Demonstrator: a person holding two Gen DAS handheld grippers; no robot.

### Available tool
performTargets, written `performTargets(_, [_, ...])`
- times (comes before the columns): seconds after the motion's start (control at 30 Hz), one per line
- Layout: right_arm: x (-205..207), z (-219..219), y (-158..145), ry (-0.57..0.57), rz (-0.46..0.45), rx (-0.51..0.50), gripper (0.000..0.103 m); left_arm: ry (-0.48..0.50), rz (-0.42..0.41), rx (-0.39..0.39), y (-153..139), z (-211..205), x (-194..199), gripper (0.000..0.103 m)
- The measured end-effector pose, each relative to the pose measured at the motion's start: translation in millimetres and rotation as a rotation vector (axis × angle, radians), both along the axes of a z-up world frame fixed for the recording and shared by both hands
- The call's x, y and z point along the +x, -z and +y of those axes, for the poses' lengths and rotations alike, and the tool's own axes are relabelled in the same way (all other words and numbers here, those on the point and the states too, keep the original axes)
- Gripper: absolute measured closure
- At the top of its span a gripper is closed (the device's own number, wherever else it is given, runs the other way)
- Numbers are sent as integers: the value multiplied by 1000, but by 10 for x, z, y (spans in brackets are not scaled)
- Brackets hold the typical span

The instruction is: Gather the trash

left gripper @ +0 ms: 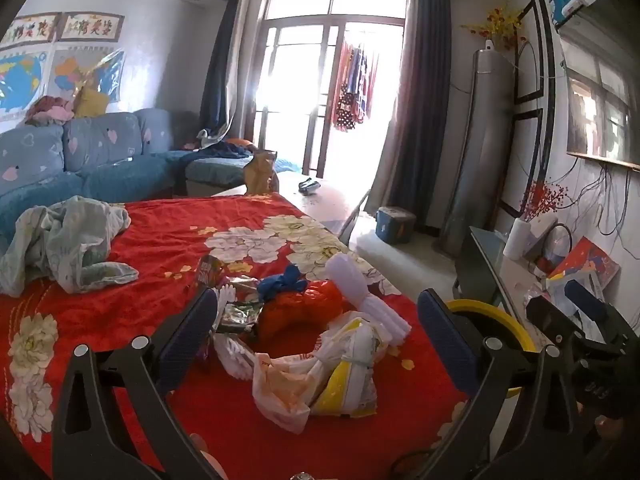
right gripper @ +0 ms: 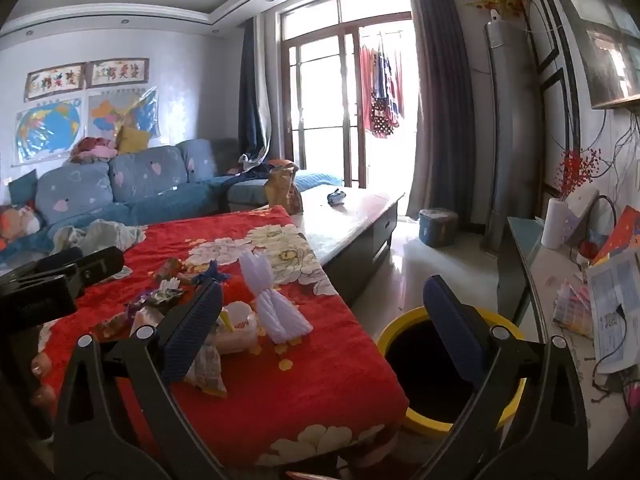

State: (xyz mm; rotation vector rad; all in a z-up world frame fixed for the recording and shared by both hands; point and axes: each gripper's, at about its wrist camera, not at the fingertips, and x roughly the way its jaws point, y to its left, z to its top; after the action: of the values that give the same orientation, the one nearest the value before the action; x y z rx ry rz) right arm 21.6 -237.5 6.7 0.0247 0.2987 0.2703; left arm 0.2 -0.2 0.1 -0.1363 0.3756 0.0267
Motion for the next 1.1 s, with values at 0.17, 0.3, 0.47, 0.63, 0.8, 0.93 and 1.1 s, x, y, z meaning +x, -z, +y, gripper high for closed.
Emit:
performTargets(0.17, [4,8,2,2,3,4,11,1,-5,-1,0,2,-2,6])
performTargets(0.3, [16,-25,15,4,3,9,11,1,-8,1,0,3,5,6])
performTargets(0.47, [27,-40,32,7,5,10,11,1,-11,2,-2,2,1,6])
performTargets(0.63, [50,-42,59,9,14,11,11,1,-12,2,-52,-36,0,6])
performTargets(0.8, [54,-35,60,15,18,11,11,5,-8,3,-73,-77,-17,6])
performTargets(0.93, [56,-37,62,14,19,11,11,5,-9,4,-79,-103,-26,6])
performTargets(1.1, [55,-40,73,16,21,11,11,4,-9,5,-77,-102,-28,6])
